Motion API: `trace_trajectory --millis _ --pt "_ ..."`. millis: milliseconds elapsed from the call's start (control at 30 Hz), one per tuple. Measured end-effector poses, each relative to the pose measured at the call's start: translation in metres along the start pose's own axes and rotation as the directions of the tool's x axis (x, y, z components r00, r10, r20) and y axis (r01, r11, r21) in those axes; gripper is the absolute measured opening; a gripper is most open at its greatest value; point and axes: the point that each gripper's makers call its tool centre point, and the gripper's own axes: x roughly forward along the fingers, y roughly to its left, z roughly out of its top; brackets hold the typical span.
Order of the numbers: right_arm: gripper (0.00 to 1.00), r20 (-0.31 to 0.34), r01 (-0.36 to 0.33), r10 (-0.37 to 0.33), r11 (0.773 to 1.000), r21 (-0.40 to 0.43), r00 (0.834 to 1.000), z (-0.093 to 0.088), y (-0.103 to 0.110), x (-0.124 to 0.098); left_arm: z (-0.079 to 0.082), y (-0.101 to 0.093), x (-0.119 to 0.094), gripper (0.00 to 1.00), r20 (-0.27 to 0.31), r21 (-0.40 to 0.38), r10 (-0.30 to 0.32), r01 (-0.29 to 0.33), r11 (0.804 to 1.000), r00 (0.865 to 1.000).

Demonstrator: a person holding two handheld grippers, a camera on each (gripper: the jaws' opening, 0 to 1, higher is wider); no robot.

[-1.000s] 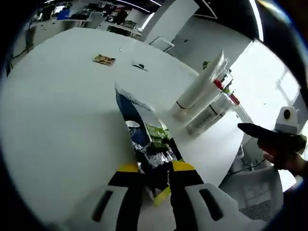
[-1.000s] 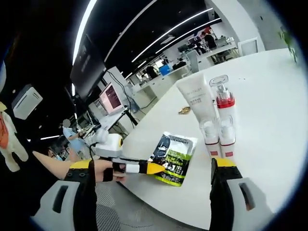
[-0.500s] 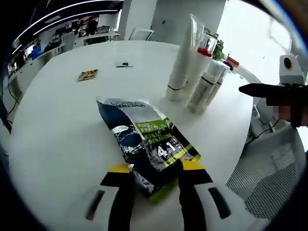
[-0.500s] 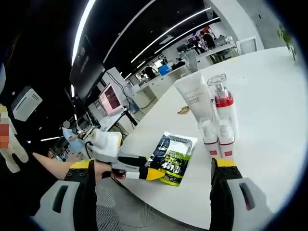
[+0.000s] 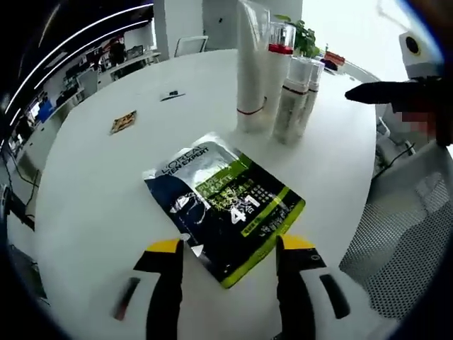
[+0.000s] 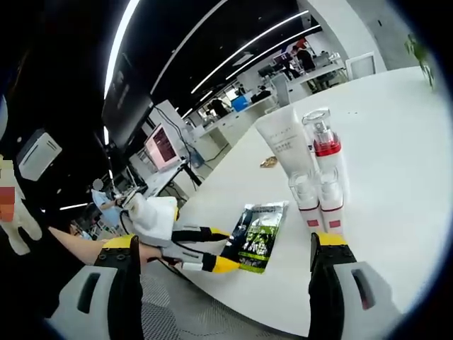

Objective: Arrange the skincare products in the storage area until every visible bottle or jar stands upright without overlapping.

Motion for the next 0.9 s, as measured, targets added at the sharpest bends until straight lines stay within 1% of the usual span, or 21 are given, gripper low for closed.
trace_trajectory --millis 33,100,133,200,300,333,400,433,600,767,900 --pt "0.99 0.001 0.0 0.0 1.0 0.0 1.0 0.0 0.0 0.0 0.002 0.001 0.0 0.5 0.0 0.012 0.002 -0.002 1.0 1.0" --pt "0.99 0.0 0.0 0.0 1.0 -0.001 1.0 0.0 0.0 0.0 0.01 0.001 -0.001 0.52 0.015 0.053 -0.012 0.011 0.999 1.0" --pt "0.99 0.0 -0.001 0.001 1.0 -0.001 1.0 0.0 0.0 0.0 0.015 0.002 -0.001 0.53 0.027 0.089 -0.017 0.015 0.996 0.999" --pt "0.99 0.0 0.0 0.0 1.0 -0.001 1.0 0.0 0.001 0.0 0.021 0.002 0.0 0.55 0.032 0.129 -0.028 0.024 0.991 0.999" --pt "0.99 0.001 0.002 -0.002 1.0 -0.003 1.0 0.001 -0.001 -0.001 0.027 0.004 0.007 0.59 0.038 0.13 -0.062 0.057 0.99 0.997" --pt "1.0 0.002 0.005 -0.005 1.0 -0.008 1.0 0.001 -0.002 -0.001 0.029 0.003 0.009 0.62 0.03 0.14 -0.077 0.072 0.988 0.997" --pt "1.0 0.002 0.011 -0.011 1.0 -0.015 1.0 0.002 -0.004 -0.002 0.031 0.002 0.011 0.66 0.018 0.162 -0.088 0.084 0.983 0.996" --pt "1.0 0.0 0.015 -0.015 1.0 -0.022 1.0 0.001 -0.005 -0.002 0.031 0.002 0.013 0.69 0.008 0.17 -0.103 0.1 0.98 0.995" --pt "1.0 -0.012 0.041 -0.042 0.997 -0.072 0.999 0.001 -0.012 -0.003 0.031 0.005 0.019 0.75 -0.019 0.198 -0.127 0.128 0.972 0.992" --pt "1.0 -0.023 0.07 -0.073 0.991 -0.114 0.997 0.0 -0.019 -0.006 0.03 0.003 0.024 0.77 -0.048 0.22 -0.163 0.17 0.961 0.985" --pt "1.0 -0.023 0.088 -0.092 0.987 -0.131 0.996 0.0 -0.023 -0.007 0.026 0.006 0.03 0.77 -0.071 0.216 -0.173 0.184 0.959 0.982"
